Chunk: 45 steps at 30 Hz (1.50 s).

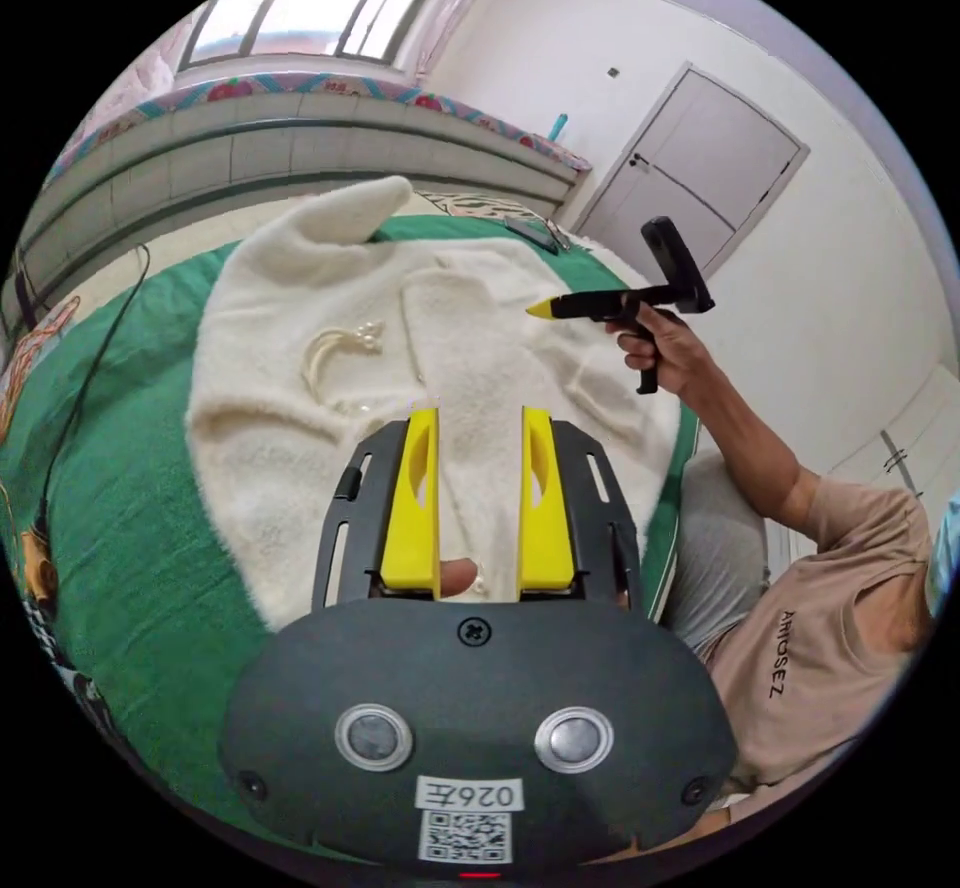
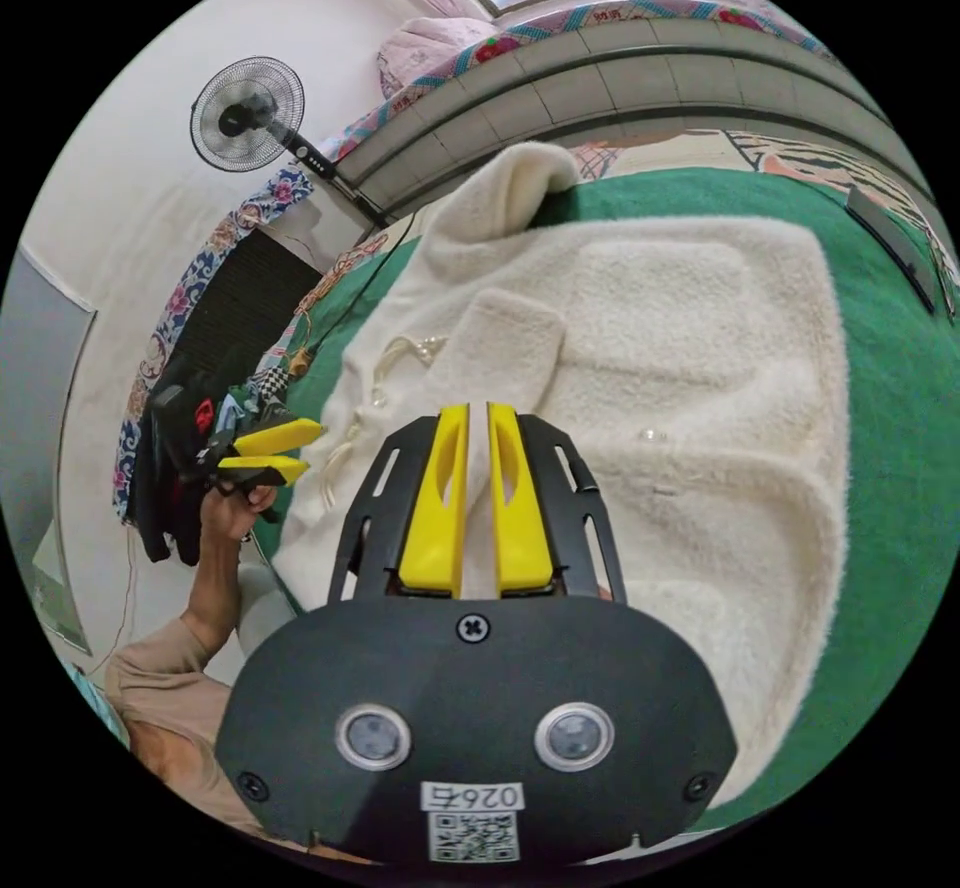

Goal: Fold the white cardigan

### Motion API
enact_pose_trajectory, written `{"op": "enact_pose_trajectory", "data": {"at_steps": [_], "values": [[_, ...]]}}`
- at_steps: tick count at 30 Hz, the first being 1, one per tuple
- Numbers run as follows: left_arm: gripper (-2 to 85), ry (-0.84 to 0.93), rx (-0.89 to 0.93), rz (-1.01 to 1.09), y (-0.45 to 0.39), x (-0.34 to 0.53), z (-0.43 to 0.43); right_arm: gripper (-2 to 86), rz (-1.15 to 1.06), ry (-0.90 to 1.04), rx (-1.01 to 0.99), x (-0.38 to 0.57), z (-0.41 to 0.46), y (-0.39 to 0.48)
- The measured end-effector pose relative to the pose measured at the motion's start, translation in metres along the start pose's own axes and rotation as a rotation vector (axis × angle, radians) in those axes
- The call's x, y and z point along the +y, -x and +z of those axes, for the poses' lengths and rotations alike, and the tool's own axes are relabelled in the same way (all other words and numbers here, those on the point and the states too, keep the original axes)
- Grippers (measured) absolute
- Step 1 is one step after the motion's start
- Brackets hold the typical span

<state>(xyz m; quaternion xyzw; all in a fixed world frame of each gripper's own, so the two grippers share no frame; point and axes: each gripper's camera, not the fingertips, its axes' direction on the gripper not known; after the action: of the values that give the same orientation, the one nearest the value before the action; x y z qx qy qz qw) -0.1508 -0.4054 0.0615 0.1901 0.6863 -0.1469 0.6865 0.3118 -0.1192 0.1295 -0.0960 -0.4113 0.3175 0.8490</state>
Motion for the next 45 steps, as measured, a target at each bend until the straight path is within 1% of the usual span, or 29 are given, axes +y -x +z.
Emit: {"op": "enact_pose_trajectory", "data": {"at_steps": [2,5,6,10,12,13,14,16,17,18,19,20,21,22,23,24,25,27,28,29,31,34,36,38,40,41,42,44,45], "values": [[13.2,0.065,-0.047,0.035,-0.005,-0.006,0.014,4.9,0.013,-0.019,0.041,-0.012,-0.004,-0.009],[14.2,0.130,-0.056,0.055,-0.006,-0.015,0.031,7.6,0.030,-0.021,0.071,-0.033,-0.005,-0.025],[14.9,0.145,-0.052,0.055,-0.005,-0.016,0.035,8.6,0.029,-0.008,0.065,-0.041,-0.002,-0.031],[17.9,0.317,0.021,0.023,0.007,-0.024,0.070,9.0,0.022,0.049,0.046,-0.066,0.014,-0.046],[16.3,0.327,0.014,0.029,0.007,-0.029,0.072,7.0,0.000,0.097,0.047,-0.082,0.027,-0.050],[11.4,0.378,0.019,0.053,0.005,-0.033,0.073,5.7,-0.006,0.106,0.053,-0.086,0.029,-0.050],[3.1,0.397,0.004,0.080,0.002,-0.036,0.073,3.2,-0.007,0.074,0.059,-0.092,0.024,-0.049],[2.4,0.358,-0.036,0.115,-0.003,-0.039,0.066,0.4,-0.056,-0.035,0.018,-0.101,0.006,-0.042],[2.4,0.340,-0.053,0.120,-0.002,-0.042,0.061,-0.2,-0.084,-0.077,0.048,-0.107,-0.003,-0.037],[2.4,0.328,-0.061,0.119,-0.001,-0.043,0.059,0.0,-0.110,-0.076,0.153,-0.112,-0.006,-0.036],[3.0,0.296,-0.066,0.109,0.004,-0.044,0.053,0.1,-0.113,-0.065,0.198,-0.115,-0.006,-0.038],[4.2,0.283,-0.044,0.088,0.012,-0.045,0.047,1.6,-0.083,-0.034,0.248,-0.120,-0.005,-0.049],[5.2,0.288,-0.027,0.071,0.018,-0.046,0.045,3.1,-0.018,-0.032,0.248,-0.124,-0.011,-0.065],[8.5,0.313,-0.007,0.025,0.031,-0.046,0.042,3.9,0.018,-0.055,0.234,-0.126,-0.018,-0.073],[13.0,0.335,0.020,0.004,0.043,-0.045,0.035,4.9,0.087,-0.139,0.186,-0.126,-0.039,-0.088],[13.7,0.331,0.033,-0.004,0.050,-0.045,0.030,5.5,0.141,-0.234,0.137,-0.126,-0.064,-0.102],[15.2,0.291,0.048,-0.021,0.065,-0.044,0.015,5.9,0.161,-0.275,0.113,-0.126,-0.076,-0.108],[14.6,0.197,0.019,-0.089,0.096,-0.050,-0.010,7.1,0.219,-0.392,0.043,-0.133,-0.115,-0.129],[13.8,0.118,-0.002,-0.127,0.116,-0.059,-0.024,7.2,0.222,-0.412,0.030,-0.137,-0.121,-0.133],[13.4,0.039,-0.020,-0.143,0.132,-0.071,-0.033,7.4,0.212,-0.406,0.004,-0.151,-0.129,-0.141],[13.5,-0.038,-0.021,-0.153,0.155,-0.097,-0.034,7.7,0.190,-0.358,-0.043,-0.179,-0.129,-0.150],[15.1,-0.069,0.004,-0.167,0.191,-0.152,-0.013,8.8,0.191,-0.294,-0.100,-0.228,-0.115,-0.163],[15.6,-0.067,-0.038,-0.180,0.205,-0.184,0.003,9.2,0.210,-0.258,-0.101,-0.267,-0.096,-0.173],[17.0,-0.098,-0.153,-0.158,0.208,-0.220,0.022,9.3,0.229,-0.279,-0.095,-0.291,-0.083,-0.179],[20.0,-0.097,-0.248,-0.146,0.211,-0.243,0.039,9.5,0.252,-0.312,-0.089,-0.309,-0.070,-0.183],[23.1,-0.046,-0.271,-0.145,0.217,-0.256,0.057,10.3,0.263,-0.319,-0.074,-0.319,-0.058,-0.184],[24.0,0.000,-0.260,-0.142,0.221,-0.262,0.068,11.5,0.278,-0.297,-0.049,-0.328,-0.042,-0.185],[25.8,0.243,-0.128,-0.126,0.238,-0.275,0.122,14.2,0.299,-0.228,-0.056,-0.337,-0.010,-0.186],[25.9,0.245,-0.176,-0.097,0.234,-0.276,0.125,13.8,0.303,-0.158,-0.103,-0.340,0.012,-0.185]]}}
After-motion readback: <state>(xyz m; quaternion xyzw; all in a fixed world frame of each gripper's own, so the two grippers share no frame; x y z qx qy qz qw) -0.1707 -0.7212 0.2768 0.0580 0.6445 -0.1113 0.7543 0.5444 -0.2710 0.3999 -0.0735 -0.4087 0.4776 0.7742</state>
